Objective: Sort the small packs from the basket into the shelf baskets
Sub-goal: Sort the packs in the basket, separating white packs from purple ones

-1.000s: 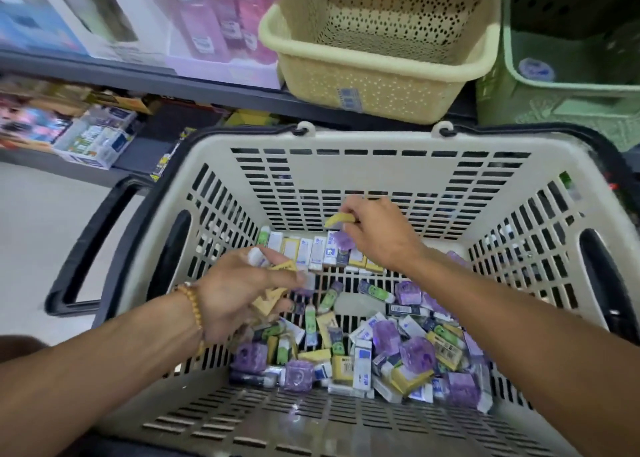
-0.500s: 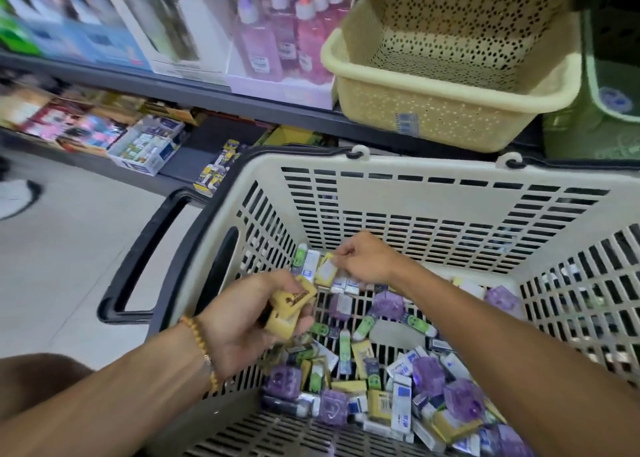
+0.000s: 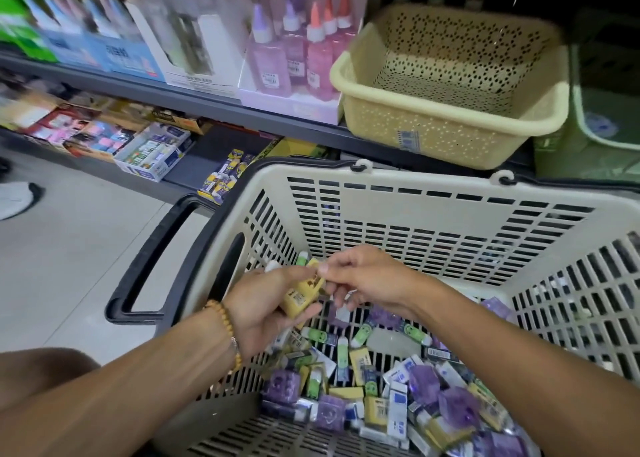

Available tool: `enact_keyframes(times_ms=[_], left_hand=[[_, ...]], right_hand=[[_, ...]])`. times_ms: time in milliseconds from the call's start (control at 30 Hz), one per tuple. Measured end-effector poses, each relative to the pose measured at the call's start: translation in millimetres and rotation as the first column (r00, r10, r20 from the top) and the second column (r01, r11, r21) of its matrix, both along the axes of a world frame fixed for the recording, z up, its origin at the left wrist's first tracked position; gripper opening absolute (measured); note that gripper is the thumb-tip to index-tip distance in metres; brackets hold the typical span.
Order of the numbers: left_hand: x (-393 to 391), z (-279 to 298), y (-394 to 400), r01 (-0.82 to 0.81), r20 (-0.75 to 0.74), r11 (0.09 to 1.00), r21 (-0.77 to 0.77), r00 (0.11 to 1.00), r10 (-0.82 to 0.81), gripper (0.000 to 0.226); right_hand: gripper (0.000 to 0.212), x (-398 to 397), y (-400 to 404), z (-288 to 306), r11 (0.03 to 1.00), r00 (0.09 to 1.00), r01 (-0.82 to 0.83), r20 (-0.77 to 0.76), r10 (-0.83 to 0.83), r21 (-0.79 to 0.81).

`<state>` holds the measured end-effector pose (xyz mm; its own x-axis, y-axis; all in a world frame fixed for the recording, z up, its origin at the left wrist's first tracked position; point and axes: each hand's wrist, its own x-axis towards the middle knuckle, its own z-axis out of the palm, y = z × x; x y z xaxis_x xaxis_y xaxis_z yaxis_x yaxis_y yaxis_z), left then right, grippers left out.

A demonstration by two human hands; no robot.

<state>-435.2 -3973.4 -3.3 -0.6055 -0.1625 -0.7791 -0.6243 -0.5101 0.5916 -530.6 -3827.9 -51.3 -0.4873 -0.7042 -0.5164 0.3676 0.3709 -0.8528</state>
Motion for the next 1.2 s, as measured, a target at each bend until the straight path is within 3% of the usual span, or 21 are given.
enact_keyframes(times_ms=[67, 133, 233, 300, 400, 533, 667, 767, 933, 1033, 1200], left_hand=[[0, 0, 1, -0.012, -0.002, 1.000, -0.008, 1.000, 0.012, 0.028], [-1, -2, 0, -0.058, -0.006, 0.998, -0.024, 0.998, 0.058, 0.034], [-1, -4, -2, -0.092, -0.045, 0.996, -0.006, 0.995, 0.091, 0.033], [0, -5, -4, -0.076, -0.046, 0.997, -0.007, 0.996, 0.075, 0.032], [2, -4, -5, -0.052, -0.020, 0.999, -0.018, 0.998, 0.051, 0.031], [0, -2, -1, -0.048, -0.051, 0.994, -0.102, 0.998, 0.042, 0.027], [-4, -1, 2, -0.040, -0.076, 0.978, -0.207, 0.997, 0.024, 0.030], [-4, -2, 3, -0.035, -0.064, 0.971, -0.238, 0.998, 0.021, 0.040], [-2, -8, 10, 0.006, -0.051, 0.971, -0.241, 0.998, -0.019, 0.023], [-2, -6, 10, 0.040, -0.055, 0.970, -0.238, 0.997, -0.054, 0.016], [-3, -6, 9, 0.155, -0.029, 0.947, -0.280, 0.985, -0.170, 0.019]], right_hand=[[0.013, -6, 6, -3, 0.989, 0.989, 0.143, 0.048, -0.142, -0.032], [0.015, -14, 14, -10, 0.973, 0.974, 0.228, -0.021, -0.227, 0.040], [0.017, -19, 19, -29, 0.937, 0.966, 0.179, -0.232, -0.111, 0.300], [0.016, -19, 13, -41, 0.906, 0.964, 0.201, -0.241, -0.115, 0.373], [0.015, -16, 2, -47, 0.897, 0.951, 0.279, -0.229, -0.209, 0.342], [0.027, -12, -2, -32, 0.913, 0.919, 0.306, -0.336, -0.209, 0.270], [0.031, -1, 0, -2, 0.989, 0.981, 0.142, -0.139, -0.133, 0.052], [0.012, 4, -1, 6, 0.997, 0.990, 0.044, -0.137, -0.034, 0.068], [0.010, -6, 15, 4, 0.989, 0.988, 0.130, 0.079, -0.136, 0.073], [0.010, -15, 35, -6, 0.956, 0.982, 0.189, -0.027, -0.188, 0.226], [0.020, -13, 34, -24, 0.913, 0.937, 0.165, -0.348, -0.027, 0.373]])
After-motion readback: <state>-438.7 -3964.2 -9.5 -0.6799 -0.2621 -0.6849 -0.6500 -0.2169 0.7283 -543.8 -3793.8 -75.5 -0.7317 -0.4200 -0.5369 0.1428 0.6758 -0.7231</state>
